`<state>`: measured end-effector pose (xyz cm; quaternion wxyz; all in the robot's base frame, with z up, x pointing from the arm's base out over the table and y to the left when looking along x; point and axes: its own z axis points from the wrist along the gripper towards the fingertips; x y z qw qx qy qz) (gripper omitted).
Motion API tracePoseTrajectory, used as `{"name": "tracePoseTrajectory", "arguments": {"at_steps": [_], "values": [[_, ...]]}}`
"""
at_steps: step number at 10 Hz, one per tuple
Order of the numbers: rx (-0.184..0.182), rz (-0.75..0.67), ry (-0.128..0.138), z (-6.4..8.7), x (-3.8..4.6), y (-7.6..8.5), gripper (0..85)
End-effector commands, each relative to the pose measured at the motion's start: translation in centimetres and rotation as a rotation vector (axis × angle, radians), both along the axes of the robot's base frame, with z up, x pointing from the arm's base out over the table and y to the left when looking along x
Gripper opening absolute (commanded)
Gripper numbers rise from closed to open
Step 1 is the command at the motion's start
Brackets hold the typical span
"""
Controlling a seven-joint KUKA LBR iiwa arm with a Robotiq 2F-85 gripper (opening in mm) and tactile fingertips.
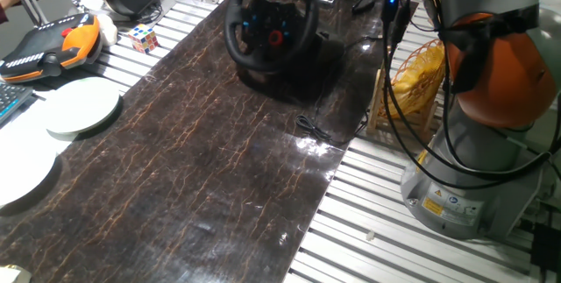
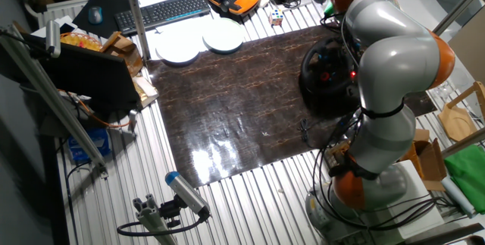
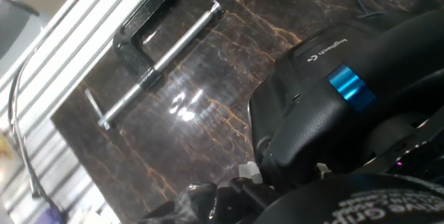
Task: Rotate the steering wheel 90 degrees counterclockwise
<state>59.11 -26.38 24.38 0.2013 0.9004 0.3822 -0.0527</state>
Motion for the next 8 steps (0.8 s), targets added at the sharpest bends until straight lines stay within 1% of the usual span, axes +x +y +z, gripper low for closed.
{"name": "tracePoseTrajectory", "arguments": {"at_steps": [1, 2, 5, 8], "values": [[0.002, 0.01, 0.002, -0.1, 0.03, 0.0, 1.0], [0.011, 0.017, 0.0, -0.4, 0.26, 0.0, 1.0], [0.015, 0.027, -0.006, -0.8, 0.84, 0.4, 1.0], [0.027, 0.047, 0.001, -1.2, 1.53, 0.7, 1.0]]}}
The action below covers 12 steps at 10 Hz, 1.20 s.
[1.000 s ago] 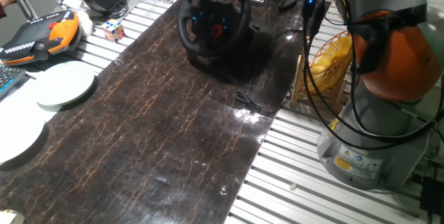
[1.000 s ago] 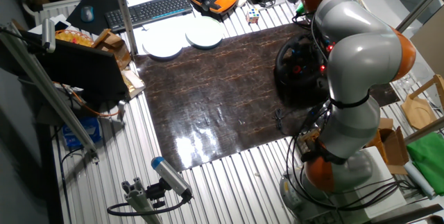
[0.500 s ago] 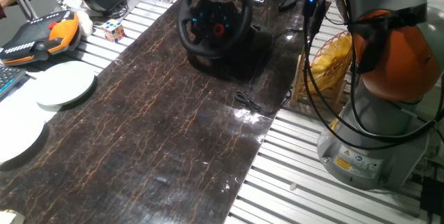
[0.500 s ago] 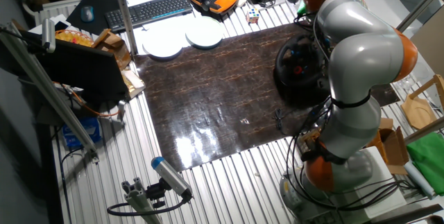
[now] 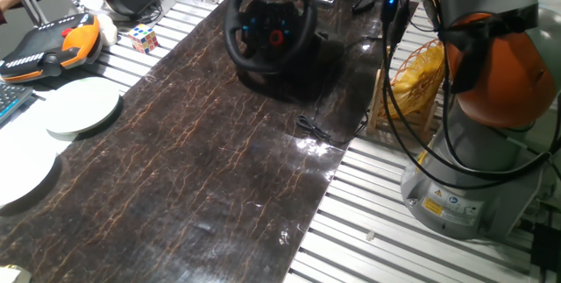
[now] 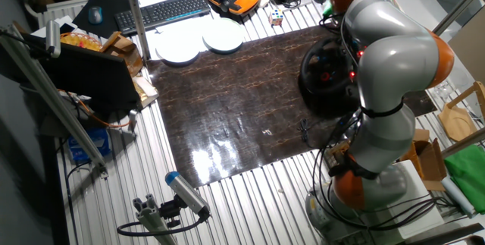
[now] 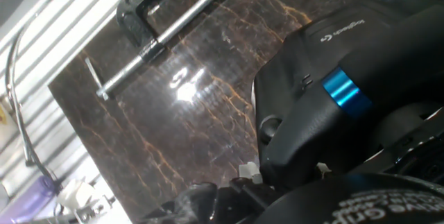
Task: Rotate the steering wheel 90 degrees counterclockwise
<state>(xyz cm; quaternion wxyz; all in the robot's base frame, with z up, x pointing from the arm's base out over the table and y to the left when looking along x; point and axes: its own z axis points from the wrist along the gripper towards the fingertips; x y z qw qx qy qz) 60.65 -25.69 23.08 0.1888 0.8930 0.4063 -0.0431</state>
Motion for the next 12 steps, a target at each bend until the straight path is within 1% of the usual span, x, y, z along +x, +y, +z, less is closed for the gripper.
{"name": "tracePoseTrajectory", "arguments": {"at_steps": [1, 2, 3, 4, 6, 7, 8, 9, 11, 12], "values": [[0.007, 0.014, 0.002, 0.0, 0.25, 0.0, 1.0], [0.018, 0.039, 0.005, -0.1, 0.41, 0.0, 1.0], [0.017, 0.067, 0.008, -0.1, 0.52, 0.2, 1.0], [0.027, 0.093, 0.014, -0.1, 0.65, 0.4, 1.0], [0.065, 0.147, 0.019, -0.5, 0.9, 0.6, 1.0], [0.065, 0.176, 0.02, -0.7, 0.97, 0.6, 1.0], [0.058, 0.198, 0.017, -0.9, 1.05, 0.6, 1.0], [0.058, 0.22, 0.015, -1.1, 1.14, 0.6, 1.0], [0.074, 0.248, 0.016, -1.7, 1.42, 0.7, 1.0], [0.072, 0.251, 0.017, -2.0, 1.52, 0.9, 1.0]]}}
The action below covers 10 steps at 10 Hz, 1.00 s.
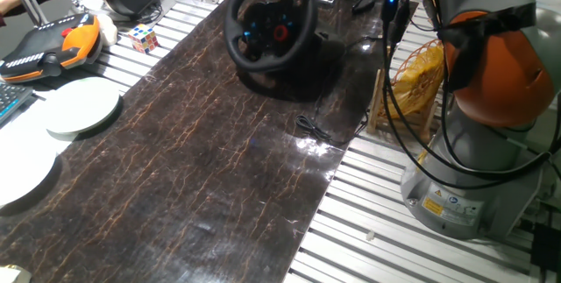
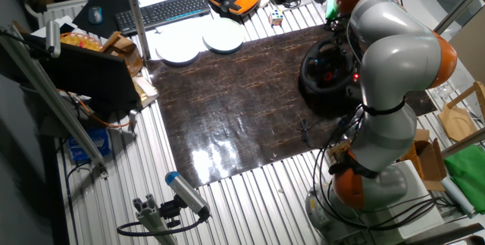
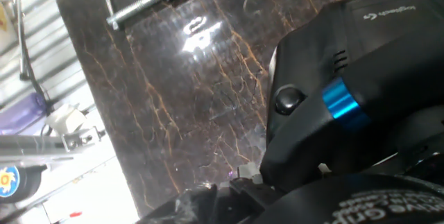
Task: Rotate the steering wheel 90 degrees counterclockwise
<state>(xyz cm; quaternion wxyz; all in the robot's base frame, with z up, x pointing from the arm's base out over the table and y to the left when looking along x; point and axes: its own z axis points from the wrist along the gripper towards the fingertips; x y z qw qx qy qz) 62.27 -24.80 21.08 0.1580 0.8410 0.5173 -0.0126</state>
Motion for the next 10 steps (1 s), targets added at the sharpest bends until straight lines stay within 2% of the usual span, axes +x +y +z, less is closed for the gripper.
{"name": "tracePoseTrajectory", "arguments": {"at_steps": [1, 4, 6, 8, 10], "values": [[-0.003, -0.002, 0.003, -0.2, 0.08, 0.1, 1.0], [0.004, 0.0, 0.025, -0.6, 0.44, 0.8, 1.0], [-0.024, 0.024, 0.048, -0.7, 0.56, 1.5, 1.0], [-0.063, 0.029, 0.054, -1.0, 0.53, 1.7, 1.0], [-0.06, 0.039, 0.054, -1.3, 0.5, 1.5, 1.0]]}}
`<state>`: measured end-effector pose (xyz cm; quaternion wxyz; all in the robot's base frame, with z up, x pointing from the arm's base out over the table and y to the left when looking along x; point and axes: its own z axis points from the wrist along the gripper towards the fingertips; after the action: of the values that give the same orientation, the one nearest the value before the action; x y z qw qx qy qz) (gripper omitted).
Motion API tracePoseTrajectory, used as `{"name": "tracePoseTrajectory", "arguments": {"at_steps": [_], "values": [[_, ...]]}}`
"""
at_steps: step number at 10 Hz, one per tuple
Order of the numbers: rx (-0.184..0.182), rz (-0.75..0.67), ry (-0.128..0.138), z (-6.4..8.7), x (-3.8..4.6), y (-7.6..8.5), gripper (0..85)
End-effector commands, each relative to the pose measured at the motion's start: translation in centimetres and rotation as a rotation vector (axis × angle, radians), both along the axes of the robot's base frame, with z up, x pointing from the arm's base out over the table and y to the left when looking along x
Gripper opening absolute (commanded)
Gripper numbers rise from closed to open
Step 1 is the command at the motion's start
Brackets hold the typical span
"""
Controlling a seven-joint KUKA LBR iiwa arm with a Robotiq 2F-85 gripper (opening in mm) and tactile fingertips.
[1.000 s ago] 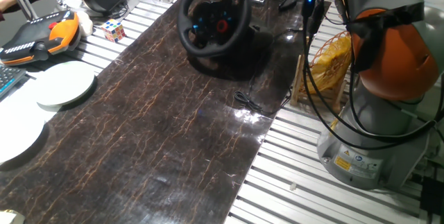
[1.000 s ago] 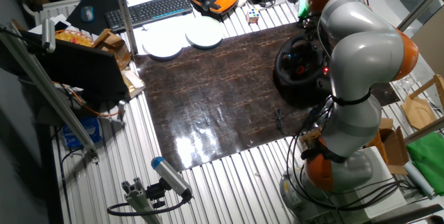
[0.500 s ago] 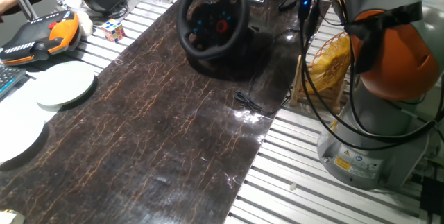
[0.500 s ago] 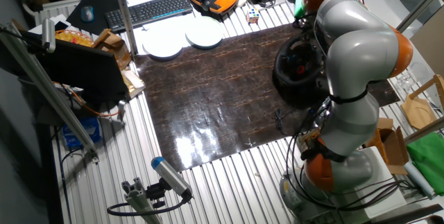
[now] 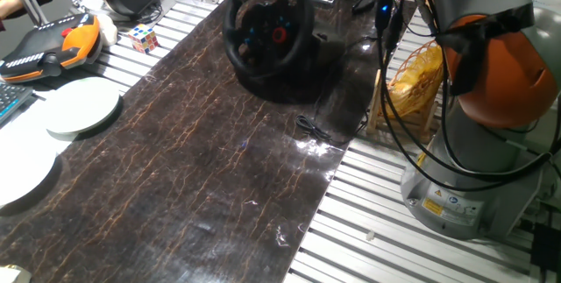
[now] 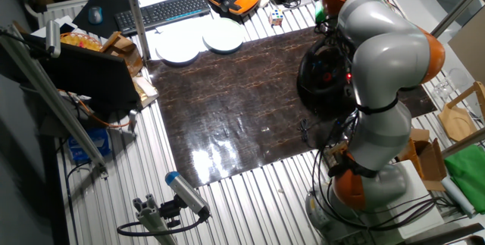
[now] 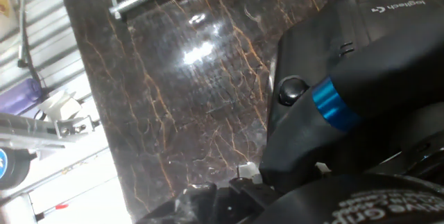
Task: Rotate the steering wheel 90 degrees counterclockwise
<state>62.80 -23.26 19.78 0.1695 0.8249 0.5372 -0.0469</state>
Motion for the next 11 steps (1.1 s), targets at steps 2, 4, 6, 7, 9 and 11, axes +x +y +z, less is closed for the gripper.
{"name": "tracePoseTrajectory", "arguments": {"at_steps": [2, 4, 6, 7, 9, 11], "values": [[0.008, 0.006, 0.005, -0.6, 0.01, 0.2, 1.0], [-0.004, 0.003, 0.0, -1.1, 0.02, 0.5, 1.0], [-0.004, 0.004, 0.002, -1.4, 0.07, 0.5, 1.0], [0.0, 0.004, 0.002, -1.5, 0.08, 0.5, 1.0], [0.002, 0.006, 0.005, -1.2, 0.06, 0.5, 1.0], [-0.004, 0.005, 0.009, -1.2, 0.14, 0.7, 1.0]]}}
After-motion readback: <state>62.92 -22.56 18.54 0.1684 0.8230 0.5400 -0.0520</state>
